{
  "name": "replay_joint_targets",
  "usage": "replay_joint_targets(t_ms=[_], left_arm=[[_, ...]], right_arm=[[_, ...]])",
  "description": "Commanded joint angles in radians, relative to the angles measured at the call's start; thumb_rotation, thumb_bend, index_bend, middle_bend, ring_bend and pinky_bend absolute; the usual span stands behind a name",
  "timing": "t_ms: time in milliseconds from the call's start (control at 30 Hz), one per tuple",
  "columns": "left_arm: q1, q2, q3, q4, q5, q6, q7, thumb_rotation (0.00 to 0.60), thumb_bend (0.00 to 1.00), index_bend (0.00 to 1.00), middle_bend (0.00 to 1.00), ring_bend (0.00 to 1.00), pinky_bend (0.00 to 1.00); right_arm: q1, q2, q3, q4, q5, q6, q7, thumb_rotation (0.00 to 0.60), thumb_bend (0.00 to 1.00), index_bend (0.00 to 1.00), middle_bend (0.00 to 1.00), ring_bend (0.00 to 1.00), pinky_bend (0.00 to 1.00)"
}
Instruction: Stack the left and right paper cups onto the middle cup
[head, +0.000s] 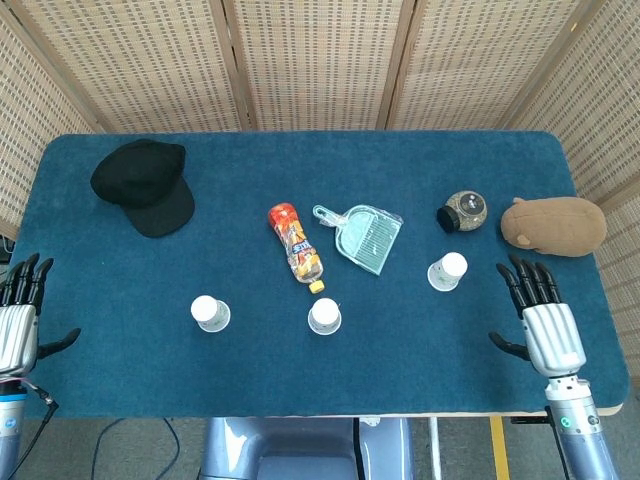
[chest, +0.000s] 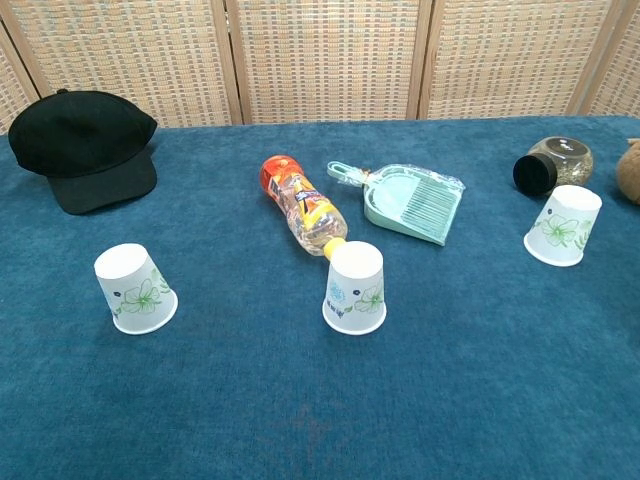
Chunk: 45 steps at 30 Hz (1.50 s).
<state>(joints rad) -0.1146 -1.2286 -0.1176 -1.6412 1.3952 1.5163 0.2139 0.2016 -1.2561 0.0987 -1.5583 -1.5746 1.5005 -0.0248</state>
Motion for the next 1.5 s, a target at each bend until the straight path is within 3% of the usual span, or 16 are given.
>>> replay_joint_targets(t_ms=[33,200,667,833,967,1133,1500], left_arm=[[-0.002,0.003,0.003,-0.002,0.0,-0.007,0.001,0.6,0.01,0.0,0.0,0.0,0.11],[-0.005,0.02,0.015,-0.013,0.004,-0.027,-0.008,0.6,0.0,0.0,0.0,0.0,0.01],[-0.013,0.036,0.023,-0.029,0.007,-0.048,-0.008,0.6,0.0,0.0,0.0,0.0,0.0],[-0.051,0.059,0.024,-0.048,0.024,-0.107,-0.013,0.6,0.02,0.01,0.0,0.0,0.01],[-0.108,0.089,0.012,-0.063,0.029,-0.184,0.013,0.6,0.04,0.08,0.0,0.0,0.02],[-0.169,0.114,-0.006,-0.085,0.013,-0.269,0.029,0.6,0.05,0.26,0.0,0.0,0.03],[-0.296,0.097,-0.031,-0.137,-0.057,-0.424,0.126,0.6,0.05,0.3,0.0,0.0,0.03]], right_arm=[[0.0,0.0,-0.002,0.005,-0.004,0.001,0.005,0.6,0.04,0.0,0.0,0.0,0.0],[0.003,0.006,-0.01,0.012,-0.009,-0.011,-0.002,0.6,0.04,0.0,0.0,0.0,0.0],[0.005,0.013,-0.008,0.001,0.004,-0.024,0.0,0.6,0.04,0.0,0.0,0.0,0.0],[0.007,0.014,-0.004,0.003,0.018,-0.035,0.005,0.6,0.04,0.0,0.0,0.0,0.0],[0.009,0.013,-0.002,0.003,0.026,-0.042,0.003,0.6,0.04,0.0,0.0,0.0,0.0],[0.009,0.014,-0.002,0.001,0.03,-0.044,0.003,0.6,0.04,0.0,0.0,0.0,0.0],[0.008,0.022,0.003,-0.001,0.036,-0.044,0.027,0.6,0.04,0.0,0.0,0.0,0.0]])
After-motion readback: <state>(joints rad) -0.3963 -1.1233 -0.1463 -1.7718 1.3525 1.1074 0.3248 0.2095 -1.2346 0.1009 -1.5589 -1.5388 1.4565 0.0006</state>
